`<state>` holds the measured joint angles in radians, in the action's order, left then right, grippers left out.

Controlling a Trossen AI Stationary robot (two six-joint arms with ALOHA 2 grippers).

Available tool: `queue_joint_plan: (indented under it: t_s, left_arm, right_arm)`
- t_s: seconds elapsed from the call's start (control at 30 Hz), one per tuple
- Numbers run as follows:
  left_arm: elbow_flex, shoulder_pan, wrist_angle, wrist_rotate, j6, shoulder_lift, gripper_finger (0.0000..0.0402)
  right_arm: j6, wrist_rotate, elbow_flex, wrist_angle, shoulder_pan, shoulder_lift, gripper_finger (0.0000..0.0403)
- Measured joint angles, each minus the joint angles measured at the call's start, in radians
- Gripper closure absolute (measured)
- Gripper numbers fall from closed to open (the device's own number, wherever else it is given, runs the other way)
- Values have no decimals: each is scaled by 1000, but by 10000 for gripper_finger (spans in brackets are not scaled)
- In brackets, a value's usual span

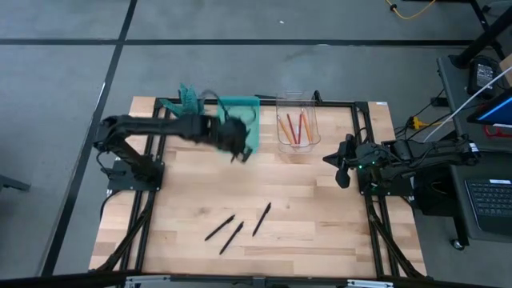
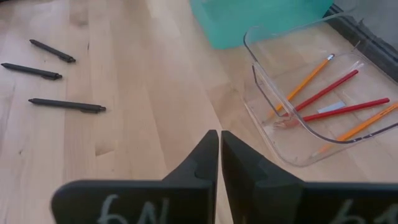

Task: Sort pens & pencils
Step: Put the black pen into the green bin

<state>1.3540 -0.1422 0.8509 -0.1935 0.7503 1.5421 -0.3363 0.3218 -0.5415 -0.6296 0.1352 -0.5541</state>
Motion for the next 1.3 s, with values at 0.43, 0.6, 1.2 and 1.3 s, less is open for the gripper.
queue_joint_plan:
  t_s: [0.43, 0.6, 1.2, 1.3]
  left_arm:
    - [39, -409, -13, 112, -130, 62, 386]
    - [38, -406, -10, 133, -124, 137, 386]
    - [38, -441, -133, 159, -104, 336, 385]
    - [38, -448, -134, 159, -97, 347, 385]
  right_arm:
    - [0, 0, 0, 1, 0, 0, 382]
    - [0, 0, 0, 1, 0, 0, 382]
    - [1, 0, 0, 1, 0, 0, 382]
    - [1, 0, 0, 1, 0, 0, 382]
